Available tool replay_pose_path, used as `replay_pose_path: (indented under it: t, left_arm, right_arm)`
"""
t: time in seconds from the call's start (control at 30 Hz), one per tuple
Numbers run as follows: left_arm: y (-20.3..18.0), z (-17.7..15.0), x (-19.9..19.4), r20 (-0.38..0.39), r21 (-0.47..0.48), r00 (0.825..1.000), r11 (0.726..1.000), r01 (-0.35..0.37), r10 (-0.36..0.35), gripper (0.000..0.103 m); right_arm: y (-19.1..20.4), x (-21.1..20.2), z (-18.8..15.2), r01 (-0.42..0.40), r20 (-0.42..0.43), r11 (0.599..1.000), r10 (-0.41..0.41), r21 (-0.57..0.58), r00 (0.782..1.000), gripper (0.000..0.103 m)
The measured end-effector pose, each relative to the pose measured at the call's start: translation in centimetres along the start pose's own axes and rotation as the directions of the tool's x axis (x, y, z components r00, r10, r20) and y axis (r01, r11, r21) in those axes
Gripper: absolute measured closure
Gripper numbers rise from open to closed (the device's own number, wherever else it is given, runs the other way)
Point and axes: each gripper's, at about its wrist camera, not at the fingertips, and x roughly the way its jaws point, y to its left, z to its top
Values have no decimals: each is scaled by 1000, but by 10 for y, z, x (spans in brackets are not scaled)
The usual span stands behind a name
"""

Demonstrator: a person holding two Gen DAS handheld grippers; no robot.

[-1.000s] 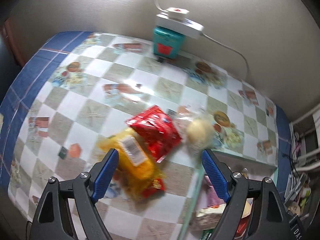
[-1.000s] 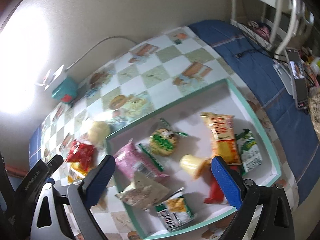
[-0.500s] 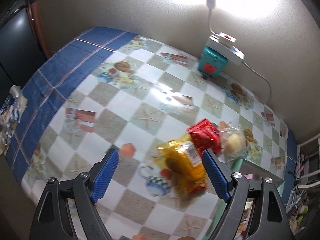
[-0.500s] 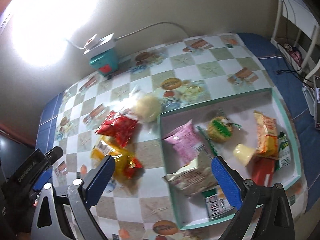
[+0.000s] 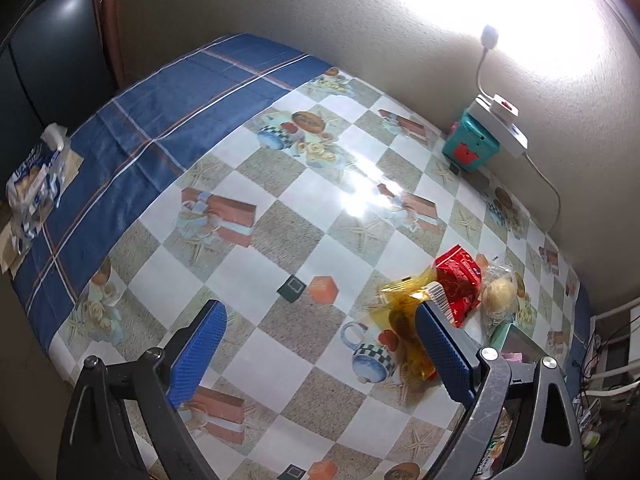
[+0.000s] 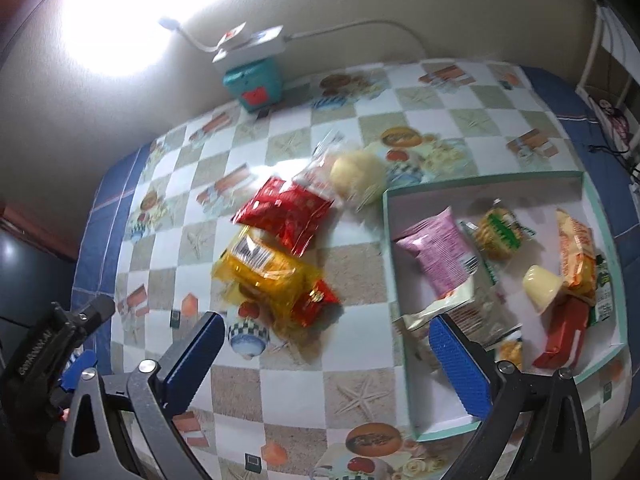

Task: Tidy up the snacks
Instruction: 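Move both tools back over the remaining snack pile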

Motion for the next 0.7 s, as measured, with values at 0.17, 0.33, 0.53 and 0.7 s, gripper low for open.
replay_pose_path:
  t: [0.17, 0.33, 0.53, 0.7]
  left_arm:
    - [13, 3, 3, -12, -40, 1000, 999, 15, -15, 8]
    - [10, 3, 13, -32, -41, 999, 999, 26, -28, 8]
    - [-5, -5, 46, -114, -18, 993, 1000, 22, -24, 8]
    - [-17, -12, 75, -193, 7, 981, 1000, 14, -12, 8]
  right_arm:
    - [4, 15, -4, 0, -33, 1000, 0, 2, 999, 0]
    - [-1, 29, -5, 33, -63, 999, -32, 7, 997, 0]
    - [-4, 39, -2, 35, -68, 999, -35, -2, 997, 0]
    - [-9, 45, 3, 44, -53, 999, -43, 3, 998, 0]
